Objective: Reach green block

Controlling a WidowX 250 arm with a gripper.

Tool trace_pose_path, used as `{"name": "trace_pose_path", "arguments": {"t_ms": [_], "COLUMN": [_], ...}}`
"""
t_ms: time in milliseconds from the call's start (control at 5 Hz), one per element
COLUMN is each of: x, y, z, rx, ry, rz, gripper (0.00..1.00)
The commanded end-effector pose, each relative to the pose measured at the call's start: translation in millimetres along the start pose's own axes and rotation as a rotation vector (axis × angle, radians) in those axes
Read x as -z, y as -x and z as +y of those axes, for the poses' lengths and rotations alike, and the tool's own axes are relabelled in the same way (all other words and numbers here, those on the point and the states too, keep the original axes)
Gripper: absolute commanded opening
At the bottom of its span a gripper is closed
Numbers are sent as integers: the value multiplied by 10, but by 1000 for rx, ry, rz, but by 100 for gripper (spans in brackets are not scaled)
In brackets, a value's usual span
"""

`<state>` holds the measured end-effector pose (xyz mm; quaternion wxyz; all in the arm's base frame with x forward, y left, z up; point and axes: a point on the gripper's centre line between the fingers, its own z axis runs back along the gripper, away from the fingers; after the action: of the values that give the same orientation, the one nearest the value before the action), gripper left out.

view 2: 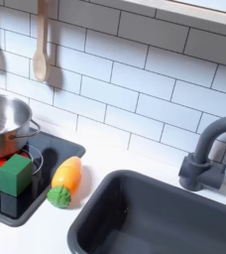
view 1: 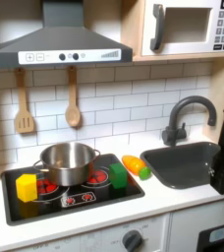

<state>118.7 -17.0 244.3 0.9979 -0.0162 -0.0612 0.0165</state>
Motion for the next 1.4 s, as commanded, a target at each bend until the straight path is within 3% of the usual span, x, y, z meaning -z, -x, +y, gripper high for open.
{"name": "trace_pose_path", "arguments": {"t_ms": [0, 400, 600, 1200], "x": [0, 23, 71, 94], "y": [-2, -161, -331, -876], "z": [0, 89, 202, 469], "rx": [0, 15, -25, -57], "ry": [0, -20, -20, -46], "rz": [-2, -24, -12, -27], "gripper": [100, 100, 100, 100]}}
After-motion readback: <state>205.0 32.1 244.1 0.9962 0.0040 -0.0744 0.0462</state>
